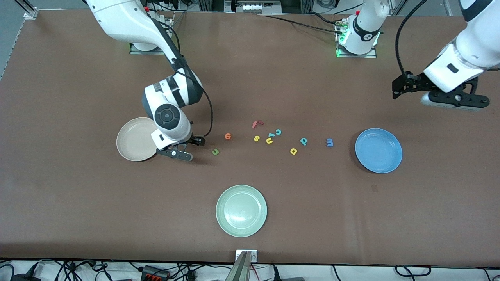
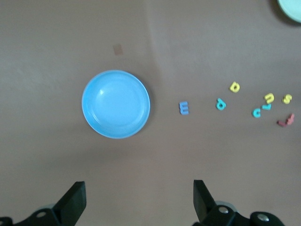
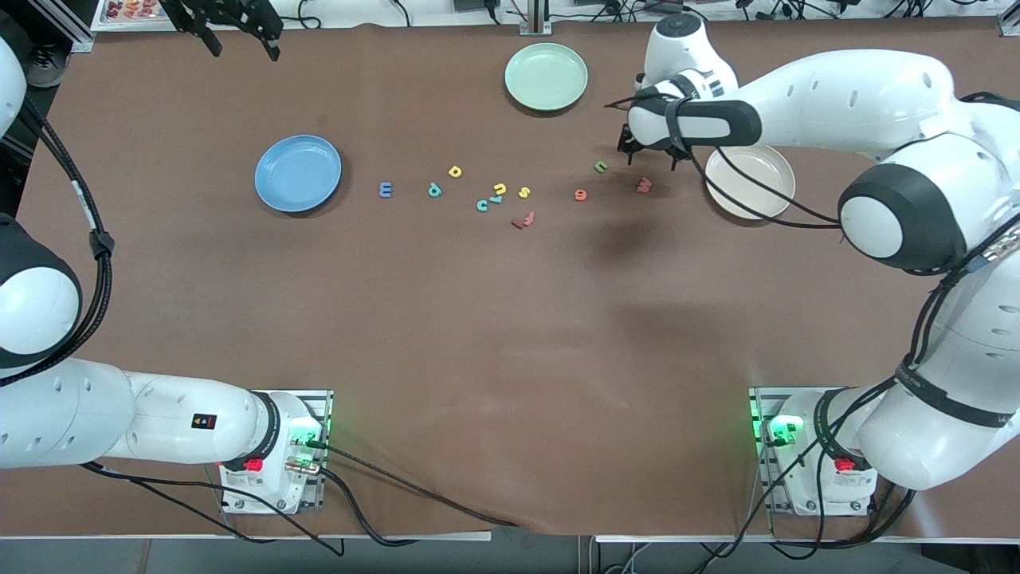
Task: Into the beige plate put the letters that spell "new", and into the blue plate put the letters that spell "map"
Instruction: 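Grasp the pink w with the right gripper while the left gripper reaches the blue E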
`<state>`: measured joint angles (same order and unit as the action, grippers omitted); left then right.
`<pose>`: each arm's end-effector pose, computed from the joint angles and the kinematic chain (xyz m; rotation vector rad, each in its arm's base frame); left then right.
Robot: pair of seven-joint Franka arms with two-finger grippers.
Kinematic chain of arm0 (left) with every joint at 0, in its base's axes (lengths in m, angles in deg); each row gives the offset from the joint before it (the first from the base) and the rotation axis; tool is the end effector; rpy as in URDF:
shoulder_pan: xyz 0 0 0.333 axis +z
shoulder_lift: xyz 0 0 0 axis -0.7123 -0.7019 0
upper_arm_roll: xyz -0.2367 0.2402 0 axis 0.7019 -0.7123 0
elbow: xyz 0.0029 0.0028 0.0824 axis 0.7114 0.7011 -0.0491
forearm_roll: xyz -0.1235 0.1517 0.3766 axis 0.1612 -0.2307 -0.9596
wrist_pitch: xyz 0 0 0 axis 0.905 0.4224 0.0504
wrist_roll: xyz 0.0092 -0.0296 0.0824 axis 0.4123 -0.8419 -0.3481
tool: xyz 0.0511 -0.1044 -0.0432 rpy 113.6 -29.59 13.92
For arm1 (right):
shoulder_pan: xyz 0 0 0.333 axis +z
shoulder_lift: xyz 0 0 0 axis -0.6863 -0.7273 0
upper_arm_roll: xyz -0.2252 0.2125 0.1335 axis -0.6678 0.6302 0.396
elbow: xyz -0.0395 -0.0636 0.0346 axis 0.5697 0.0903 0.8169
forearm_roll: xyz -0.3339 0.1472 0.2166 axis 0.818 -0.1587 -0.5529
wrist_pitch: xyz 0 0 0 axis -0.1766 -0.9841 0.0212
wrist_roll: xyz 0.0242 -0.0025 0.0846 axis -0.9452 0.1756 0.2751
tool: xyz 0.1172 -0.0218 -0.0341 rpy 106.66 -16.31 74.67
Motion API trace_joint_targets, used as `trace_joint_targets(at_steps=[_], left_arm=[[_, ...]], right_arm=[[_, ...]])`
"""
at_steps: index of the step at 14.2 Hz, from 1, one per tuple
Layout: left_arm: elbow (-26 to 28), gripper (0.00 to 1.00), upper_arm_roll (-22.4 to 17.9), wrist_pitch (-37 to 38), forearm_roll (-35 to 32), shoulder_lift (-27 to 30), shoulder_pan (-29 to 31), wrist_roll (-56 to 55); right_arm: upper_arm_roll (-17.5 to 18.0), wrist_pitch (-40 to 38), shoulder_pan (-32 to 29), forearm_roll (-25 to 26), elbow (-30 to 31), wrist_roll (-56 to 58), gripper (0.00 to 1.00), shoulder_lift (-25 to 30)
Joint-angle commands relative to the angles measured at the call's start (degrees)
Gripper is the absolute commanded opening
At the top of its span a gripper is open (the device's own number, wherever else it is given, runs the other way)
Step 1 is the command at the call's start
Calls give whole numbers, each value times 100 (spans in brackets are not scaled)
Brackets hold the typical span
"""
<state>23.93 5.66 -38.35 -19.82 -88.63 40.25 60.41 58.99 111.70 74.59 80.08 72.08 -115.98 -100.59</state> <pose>0.5693 -0.0817 0.5765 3.1310 -0.1939 -0.1265 0.6004 0.3141 0.1914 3.0096 -0.4308 -0.1108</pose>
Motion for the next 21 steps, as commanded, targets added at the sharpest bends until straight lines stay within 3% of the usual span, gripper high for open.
trace_joint_targets(at_steps=[1,5,13,18,21], left_arm=[[9,100,41,123,85,-240,-63,1],[18,100,41,-104,182,-988,-414,-25],[211,100,50,-1650,200,-2219,-749,-1000],[1571,100,41,-3774,200,-2465,-925,-1581],[2065,100,41,-4725,200,-2703,-916,-1590]], right_arm=[[-56,218,188,-140,-65,-542,99,-167],[-56,280,144,-149,-57,-657,92,-317],[-56,656,56,-228,189,-675,86,-291],[-56,913,74,-246,392,-675,82,-229],[-47,922,74,-246,409,-675,77,-229]])
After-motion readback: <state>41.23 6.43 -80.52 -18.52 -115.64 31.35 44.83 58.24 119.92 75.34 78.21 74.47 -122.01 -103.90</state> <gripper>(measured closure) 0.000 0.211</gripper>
